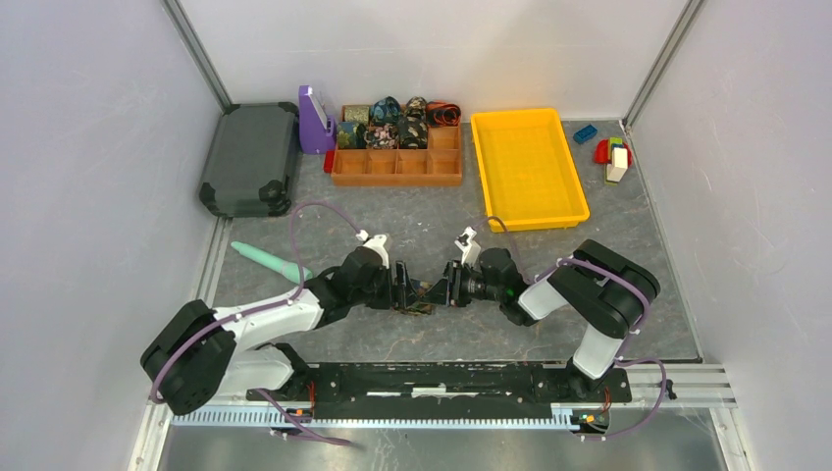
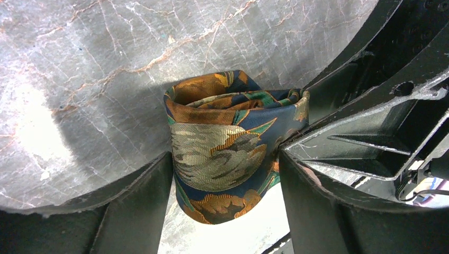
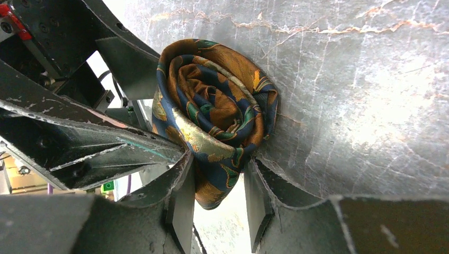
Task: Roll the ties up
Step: Pick up the tie at the center of the board.
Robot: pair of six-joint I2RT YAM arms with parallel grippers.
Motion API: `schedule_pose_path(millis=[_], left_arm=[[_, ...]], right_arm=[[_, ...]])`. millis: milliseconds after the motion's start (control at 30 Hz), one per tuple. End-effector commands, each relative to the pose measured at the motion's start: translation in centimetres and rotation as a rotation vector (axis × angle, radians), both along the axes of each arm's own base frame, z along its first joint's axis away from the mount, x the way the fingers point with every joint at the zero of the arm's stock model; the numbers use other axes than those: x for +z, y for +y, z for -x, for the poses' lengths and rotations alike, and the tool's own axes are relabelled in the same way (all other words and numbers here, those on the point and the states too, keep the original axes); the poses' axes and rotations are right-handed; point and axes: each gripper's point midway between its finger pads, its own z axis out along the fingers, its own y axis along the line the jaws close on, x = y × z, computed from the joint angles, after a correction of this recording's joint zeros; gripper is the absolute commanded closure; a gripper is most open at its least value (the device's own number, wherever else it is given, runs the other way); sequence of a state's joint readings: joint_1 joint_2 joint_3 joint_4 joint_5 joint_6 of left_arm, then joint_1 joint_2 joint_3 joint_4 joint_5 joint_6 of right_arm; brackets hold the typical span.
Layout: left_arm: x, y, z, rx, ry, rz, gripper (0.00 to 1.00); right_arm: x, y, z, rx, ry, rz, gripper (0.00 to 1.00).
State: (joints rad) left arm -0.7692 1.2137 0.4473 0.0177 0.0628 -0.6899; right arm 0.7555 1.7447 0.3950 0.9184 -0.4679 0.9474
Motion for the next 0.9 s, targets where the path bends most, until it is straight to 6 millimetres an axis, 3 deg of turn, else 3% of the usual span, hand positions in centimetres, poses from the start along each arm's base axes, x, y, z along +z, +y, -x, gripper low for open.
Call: schedule_pose_path(millis=[0,100,467,667,867], left_arm=[[1.1,-0.1,0.5,0.008,0.019,0.028,0.19],[2.1,0.3,0.2,0.028,-0.003,0.018,0.14],[4.7,3.0,-0.3,0.123,-0.065,-0.041,0.01],[7.5,4.8,-0.1,0.173,-0.111,-0.060,0.00],[11.1,7.9,0.3,0.235,-0.163,-0.130,0.00]], right_arm=[[1.6,0.9,-0.2,0.026,-0.032,-0.039,0.91],[1.9,1.1,-0.5,0.028,-0.038,-0.035,1.00],[3.1,1.1,-1.2,0.019,-0.057,-0.034,1.00],[4.5,1.2,-1.6,0.015,-0.085,-0.060,1.00],[6.1,1.3,-2.9,0.006,-0.116,-0.063,1.00]])
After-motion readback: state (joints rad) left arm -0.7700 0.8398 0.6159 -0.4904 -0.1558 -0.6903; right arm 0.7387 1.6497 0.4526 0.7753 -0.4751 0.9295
